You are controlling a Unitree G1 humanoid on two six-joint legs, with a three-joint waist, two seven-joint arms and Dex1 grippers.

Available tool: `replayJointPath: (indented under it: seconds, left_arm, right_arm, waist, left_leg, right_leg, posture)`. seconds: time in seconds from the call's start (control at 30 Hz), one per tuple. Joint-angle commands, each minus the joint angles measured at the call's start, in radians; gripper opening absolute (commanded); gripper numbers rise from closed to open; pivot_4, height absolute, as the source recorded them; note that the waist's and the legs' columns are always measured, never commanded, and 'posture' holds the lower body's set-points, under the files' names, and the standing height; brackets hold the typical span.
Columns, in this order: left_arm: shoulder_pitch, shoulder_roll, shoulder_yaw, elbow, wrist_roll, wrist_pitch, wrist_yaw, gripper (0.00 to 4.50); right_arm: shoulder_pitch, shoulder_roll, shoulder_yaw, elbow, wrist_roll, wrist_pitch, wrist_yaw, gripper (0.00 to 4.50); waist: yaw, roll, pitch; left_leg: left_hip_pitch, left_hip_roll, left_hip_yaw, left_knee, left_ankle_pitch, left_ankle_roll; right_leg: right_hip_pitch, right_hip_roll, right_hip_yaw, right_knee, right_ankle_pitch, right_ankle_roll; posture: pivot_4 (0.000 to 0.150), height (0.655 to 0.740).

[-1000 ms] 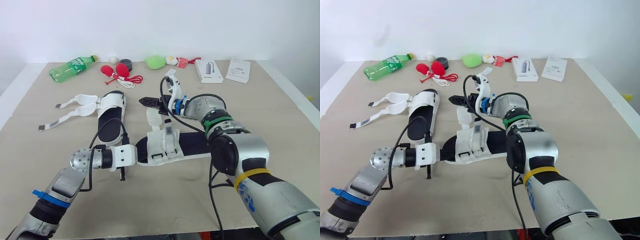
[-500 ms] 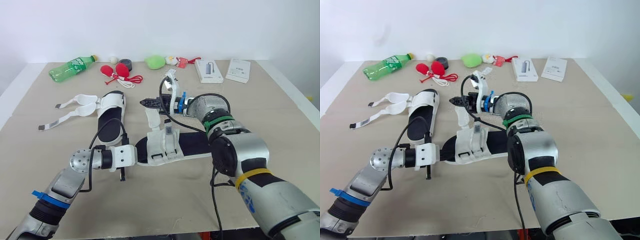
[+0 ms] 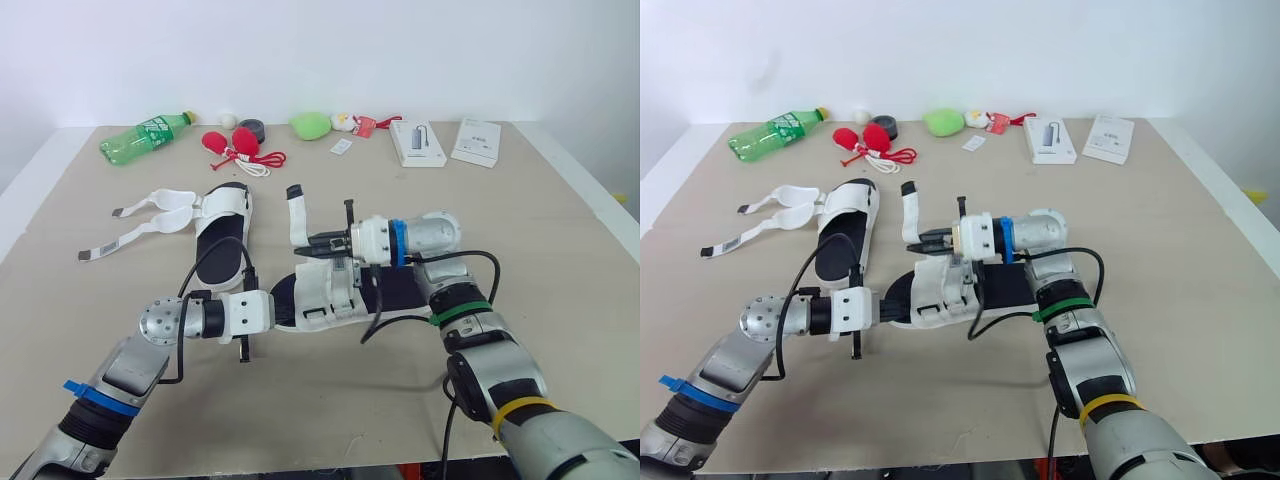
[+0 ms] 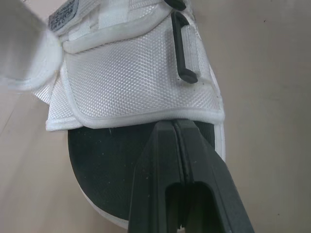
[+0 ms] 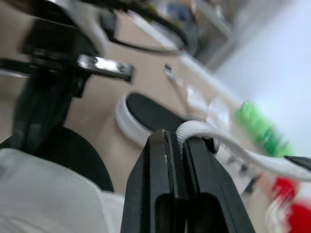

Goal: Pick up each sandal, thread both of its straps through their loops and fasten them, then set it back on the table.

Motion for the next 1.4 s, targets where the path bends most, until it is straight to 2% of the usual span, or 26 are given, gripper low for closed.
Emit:
replayJointPath:
  seconds: [0.03, 0.17, 0.4, 0.53, 0.7, 0.83, 1.07, 1.13, 1.27, 1.3, 1.33, 1.4]
  left_arm:
    - [0.009, 0.021, -0.034, 0.037, 0.022, -0.005, -0.039, 0.00]
    - [-0.012, 0.019, -0.038, 0.055, 0.023, -0.012, -0.046, 0.00]
    - [-0.018, 0.017, -0.037, 0.063, 0.018, -0.017, -0.052, 0.00]
    - [-0.012, 0.001, -0.022, 0.060, -0.022, 0.013, -0.053, 0.00]
    - [-0.012, -0.024, 0.037, 0.031, -0.188, 0.150, -0.088, 0.00]
    - [-0.021, -0.017, 0.064, 0.024, -0.252, 0.203, -0.116, 0.00]
    - [-0.027, -0.010, 0.035, 0.056, -0.192, 0.142, -0.122, 0.00]
    - [-0.022, -0.012, 0.027, 0.055, -0.180, 0.132, -0.124, 0.00]
    - [-0.019, -0.016, 0.018, 0.055, -0.167, 0.124, -0.123, 0.00]
    - [-0.018, -0.017, 0.017, 0.055, -0.164, 0.123, -0.124, 0.00]
    - [-0.018, -0.017, 0.017, 0.055, -0.162, 0.122, -0.125, 0.00]
    - [-0.018, -0.016, 0.017, 0.054, -0.159, 0.122, -0.126, 0.00]
  right_arm:
    - [0.011, -0.047, 0.072, -0.017, 0.076, -0.374, 0.105, 0.03]
    - [-0.022, -0.087, 0.189, 0.032, 0.023, -0.649, 0.090, 0.03]
    - [-0.105, -0.128, 0.296, 0.180, -0.040, -0.855, -0.054, 0.03]
    - [-0.136, -0.146, 0.340, 0.228, -0.078, -0.881, -0.161, 0.03]
    - [-0.163, -0.177, 0.371, 0.246, -0.098, -0.884, -0.282, 0.03]
    - [-0.168, -0.200, 0.396, 0.220, -0.109, -0.884, -0.359, 0.03]
    - [-0.188, -0.201, 0.463, 0.260, -0.144, -0.879, -0.448, 0.03]
    - [-0.170, -0.215, 0.523, 0.227, -0.032, -0.777, -0.389, 0.03]
    - [-0.137, -0.236, 0.553, 0.124, 0.197, -0.573, -0.201, 1.30]
    - [-0.128, -0.244, 0.550, 0.083, 0.254, -0.525, -0.142, 1.99]
    - [-0.115, -0.256, 0.542, 0.033, 0.315, -0.469, -0.068, 2.26]
    - [-0.089, -0.280, 0.515, -0.048, 0.401, -0.389, 0.040, 3.17]
  waist:
    - [0.000, 0.000, 0.000]
    - [0.001, 0.000, 0.000]
    - [0.001, 0.000, 0.000]
    - [0.001, 0.000, 0.000]
    - [0.002, 0.000, 0.000]
    - [0.001, 0.000, 0.000]
    - [0.000, 0.000, 0.000]
    - [0.000, 0.000, 0.000]
    - [0.000, 0.000, 0.000]
    - [0.000, 0.000, 0.000]
    - [0.000, 0.000, 0.000]
    - [0.001, 0.000, 0.000]
  left_leg:
    - [0.000, 0.000, 0.000, 0.000, 0.000, 0.000]
    - [0.001, 0.000, 0.000, 0.000, 0.000, 0.000]
    - [0.004, 0.000, 0.000, 0.000, 0.000, 0.000]
    - [0.006, 0.000, 0.000, 0.000, 0.000, 0.000]
    - [0.006, 0.000, 0.000, 0.000, 0.000, 0.000]
    - [0.007, 0.000, 0.000, 0.000, 0.000, 0.000]
    - [0.008, 0.000, 0.000, 0.000, 0.000, 0.000]
    - [0.008, 0.000, 0.000, 0.000, 0.000, 0.000]
    - [0.008, 0.000, 0.000, 0.000, 0.000, 0.000]
    - [0.008, 0.000, -0.001, 0.000, 0.000, 0.000]
    - [0.008, 0.000, -0.001, 0.000, 0.000, 0.000]
    - [0.008, 0.000, -0.001, 0.000, 0.000, 0.000]
  right_leg:
    - [0.000, 0.000, 0.000, 0.000, 0.000, 0.000]
    - [0.001, 0.000, 0.000, 0.000, 0.000, -0.001]
    - [0.003, 0.000, 0.000, 0.001, 0.000, -0.002]
    - [0.005, 0.000, 0.000, 0.001, -0.002, -0.006]
    - [0.005, 0.000, 0.000, 0.005, -0.002, -0.006]
    - [0.003, 0.000, 0.000, 0.010, -0.004, -0.009]
    - [0.002, 0.001, 0.000, 0.013, -0.005, -0.011]
    - [0.002, 0.001, 0.000, 0.013, -0.005, -0.011]
    - [0.003, 0.000, 0.000, 0.013, -0.005, -0.012]
    - [0.003, 0.001, 0.000, 0.013, -0.005, -0.012]
    - [0.003, 0.000, 0.000, 0.013, -0.005, -0.012]
    - [0.003, 0.001, 0.000, 0.013, -0.005, -0.012]
  posture:
    - [0.150, 0.7400]
    - [0.150, 0.7400]
    - [0.150, 0.7400]
    - [0.150, 0.7400]
    - [0.150, 0.7400]
    - [0.150, 0.7400]
    - [0.150, 0.7400]
    - [0.150, 0.7400]
    - [0.150, 0.7400]
    - [0.150, 0.7400]
    - [0.150, 0.7400]
    - [0.150, 0.7400]
